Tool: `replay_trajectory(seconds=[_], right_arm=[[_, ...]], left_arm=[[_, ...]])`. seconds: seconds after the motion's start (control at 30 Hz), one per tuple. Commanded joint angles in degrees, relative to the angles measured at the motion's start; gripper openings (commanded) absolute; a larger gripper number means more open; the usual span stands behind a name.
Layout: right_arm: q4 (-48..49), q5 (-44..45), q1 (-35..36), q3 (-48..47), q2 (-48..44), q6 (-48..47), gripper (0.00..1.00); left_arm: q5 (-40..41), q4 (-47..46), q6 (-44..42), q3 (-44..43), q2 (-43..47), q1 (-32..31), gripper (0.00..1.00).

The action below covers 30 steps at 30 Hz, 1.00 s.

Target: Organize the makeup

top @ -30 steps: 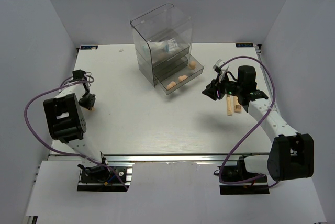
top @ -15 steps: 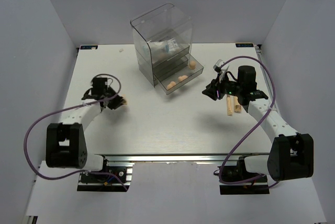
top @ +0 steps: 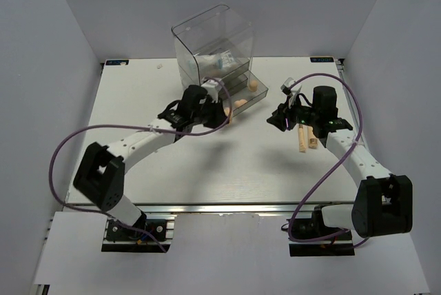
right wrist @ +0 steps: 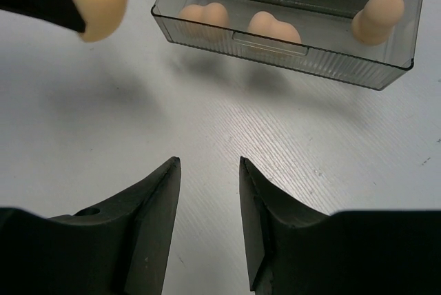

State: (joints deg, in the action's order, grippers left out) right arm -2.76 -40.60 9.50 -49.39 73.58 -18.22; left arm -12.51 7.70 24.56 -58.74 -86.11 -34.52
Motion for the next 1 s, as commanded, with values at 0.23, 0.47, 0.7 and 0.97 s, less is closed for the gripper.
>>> replay_trajectory(seconds=[0.23,0.47,0.7,0.97], right_arm=[[2.1,2.4,0.3,0.2,-3.1,-0.6,0.46],[2.1,2.5,0.3,1.6,-4.1,-0.5,0.46],[2.1,-1.3,0.2,0.9,-1.9,-0.8,0.48],[6.4,14.8,6.3,-3.2,7.5,12.2,0.0]], left_arm=[[21.1,16.1,-19.1,-39.1,-28.1,-2.1,0.08],[29.1,16.8,-19.5,-48.0,-34.0,-2.1,0.55],[26.0,15.7,-17.8,-50.5,-29.7,-2.6,0.61],[26.1,11.7,-8.7,-37.1,-12.8,-2.6,0.0]])
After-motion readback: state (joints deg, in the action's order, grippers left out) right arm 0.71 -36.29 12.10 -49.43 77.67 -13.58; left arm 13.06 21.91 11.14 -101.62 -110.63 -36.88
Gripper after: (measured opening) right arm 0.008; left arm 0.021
